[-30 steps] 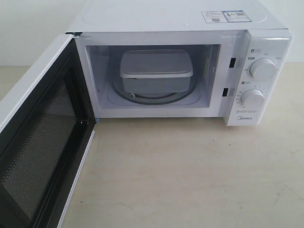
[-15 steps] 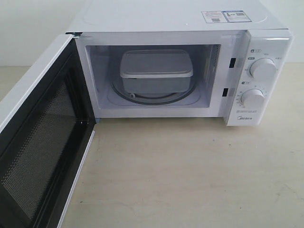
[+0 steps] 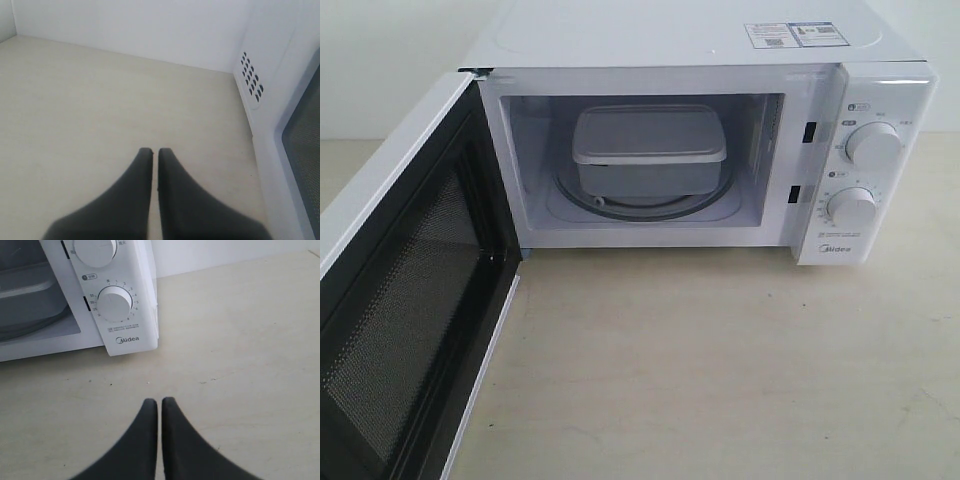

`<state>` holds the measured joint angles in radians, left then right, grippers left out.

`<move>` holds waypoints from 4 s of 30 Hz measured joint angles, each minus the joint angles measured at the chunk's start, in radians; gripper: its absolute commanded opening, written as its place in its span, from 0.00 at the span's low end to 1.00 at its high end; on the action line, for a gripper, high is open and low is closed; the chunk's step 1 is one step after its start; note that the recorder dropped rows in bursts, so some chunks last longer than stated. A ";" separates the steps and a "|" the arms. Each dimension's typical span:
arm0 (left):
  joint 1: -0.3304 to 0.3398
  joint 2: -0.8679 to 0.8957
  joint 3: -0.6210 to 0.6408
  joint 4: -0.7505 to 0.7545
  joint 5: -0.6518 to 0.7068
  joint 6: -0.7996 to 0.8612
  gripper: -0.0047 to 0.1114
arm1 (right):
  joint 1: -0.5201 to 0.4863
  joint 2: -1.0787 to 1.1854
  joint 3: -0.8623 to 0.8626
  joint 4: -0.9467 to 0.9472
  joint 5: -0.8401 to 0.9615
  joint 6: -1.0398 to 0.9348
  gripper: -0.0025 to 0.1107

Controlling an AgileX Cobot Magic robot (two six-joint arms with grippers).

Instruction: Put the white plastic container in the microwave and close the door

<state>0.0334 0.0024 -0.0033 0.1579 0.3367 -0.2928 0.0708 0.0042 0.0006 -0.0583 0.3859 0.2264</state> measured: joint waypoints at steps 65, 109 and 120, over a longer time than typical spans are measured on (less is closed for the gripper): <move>0.000 0.952 -1.109 -0.631 0.872 0.626 0.08 | 0.000 0.000 0.000 0.008 0.000 0.000 0.02; -0.311 1.425 -1.048 -1.006 0.596 1.297 0.08 | 0.000 0.000 0.000 0.008 0.000 0.002 0.02; -0.311 1.508 -1.146 -1.044 0.438 1.356 0.08 | 0.000 0.000 0.000 0.008 0.000 0.002 0.02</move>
<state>-0.2780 1.5101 -1.1497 -0.8856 0.7750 1.0631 0.0708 0.0042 0.0006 -0.0500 0.3859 0.2282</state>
